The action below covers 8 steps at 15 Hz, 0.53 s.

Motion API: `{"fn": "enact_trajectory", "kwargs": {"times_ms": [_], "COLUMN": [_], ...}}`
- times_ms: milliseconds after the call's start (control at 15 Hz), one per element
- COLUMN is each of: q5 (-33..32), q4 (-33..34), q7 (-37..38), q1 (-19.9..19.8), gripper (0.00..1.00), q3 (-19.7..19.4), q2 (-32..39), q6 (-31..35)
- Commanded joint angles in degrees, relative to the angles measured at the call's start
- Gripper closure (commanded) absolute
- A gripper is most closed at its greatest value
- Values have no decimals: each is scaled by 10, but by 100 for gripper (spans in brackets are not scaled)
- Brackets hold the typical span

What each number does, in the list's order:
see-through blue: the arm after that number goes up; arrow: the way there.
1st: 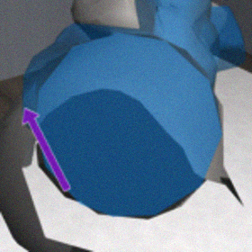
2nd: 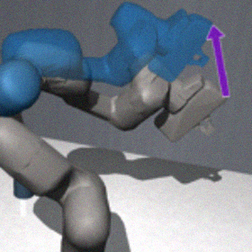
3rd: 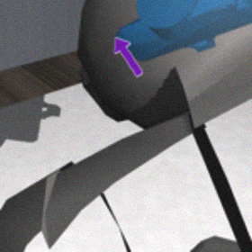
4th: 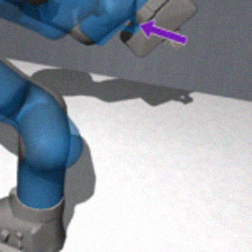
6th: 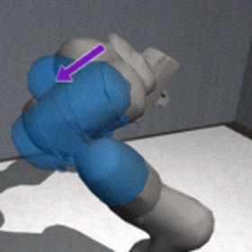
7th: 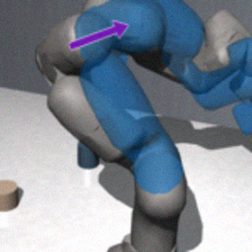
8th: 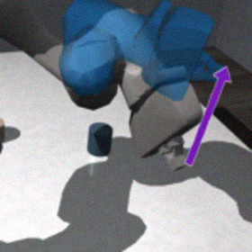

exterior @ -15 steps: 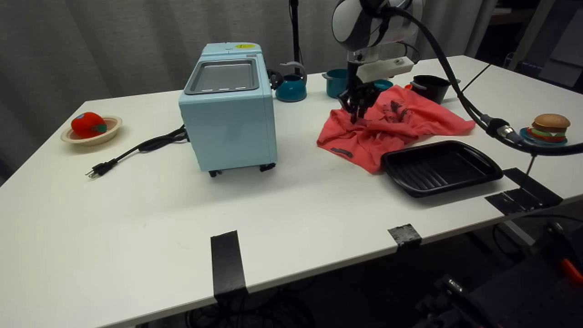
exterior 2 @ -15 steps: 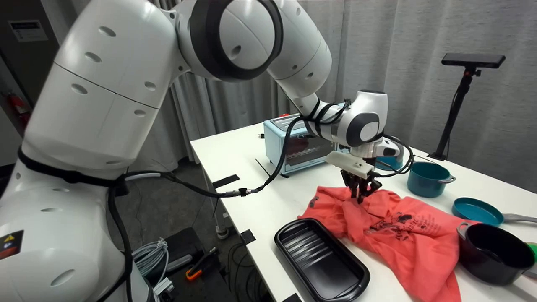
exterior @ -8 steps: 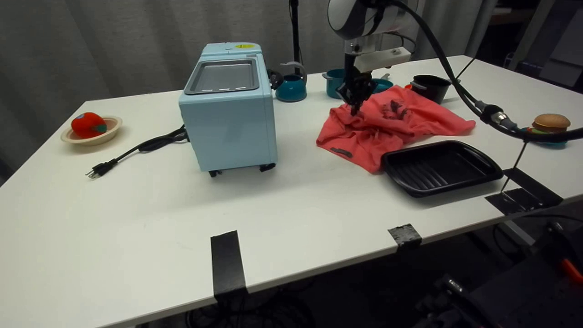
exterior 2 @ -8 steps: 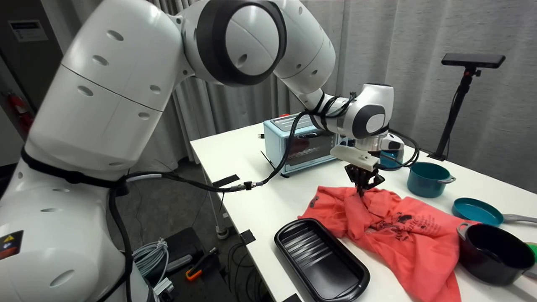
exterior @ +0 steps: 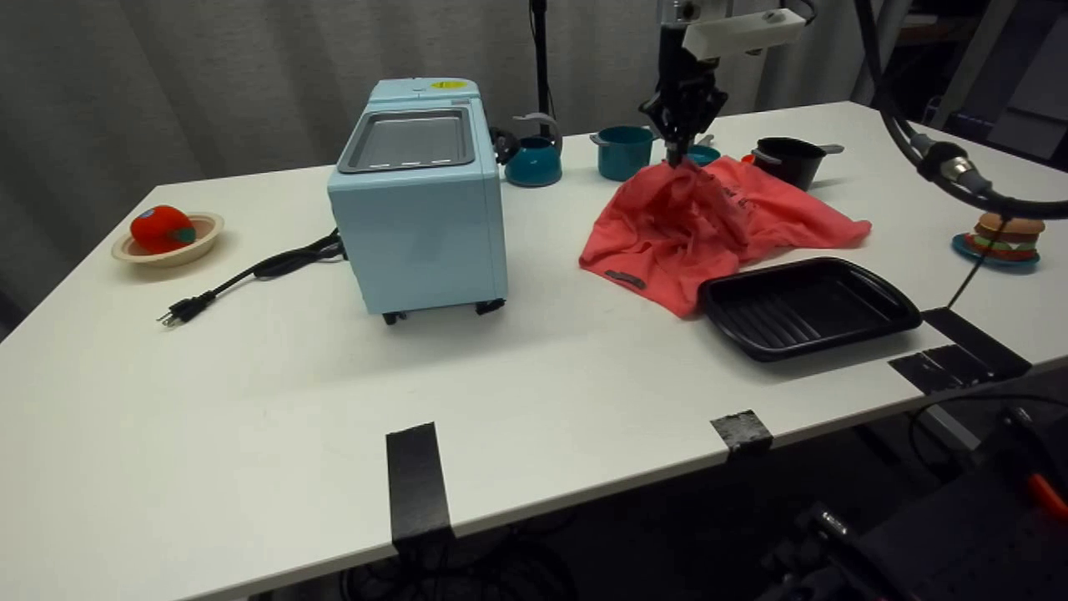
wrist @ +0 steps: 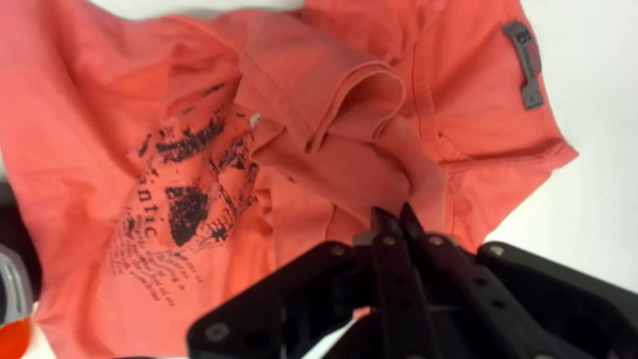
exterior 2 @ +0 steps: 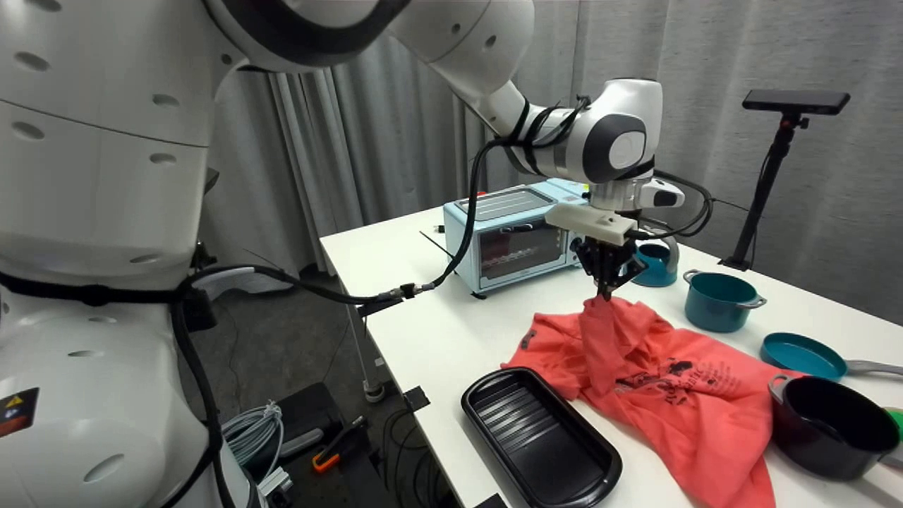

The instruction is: Unfold the peach shirt on the table.

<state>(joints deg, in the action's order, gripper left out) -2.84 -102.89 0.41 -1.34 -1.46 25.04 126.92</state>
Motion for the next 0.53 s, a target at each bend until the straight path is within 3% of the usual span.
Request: {"fn": "enact_trajectory", "kwargs": {"times_ms": [0,67,133,467], "q5": [-26,-37,-51,-122], "q4": [-143,-174,-206,-361], "q7": [28,43,61,145], "q1": [4,4,4,0], "gripper": [99,88,69,32], "q3": [-19,-26,-33,-47], "q2": [-113,-133,-152,-229], "q6": [15,21,24,79]}}
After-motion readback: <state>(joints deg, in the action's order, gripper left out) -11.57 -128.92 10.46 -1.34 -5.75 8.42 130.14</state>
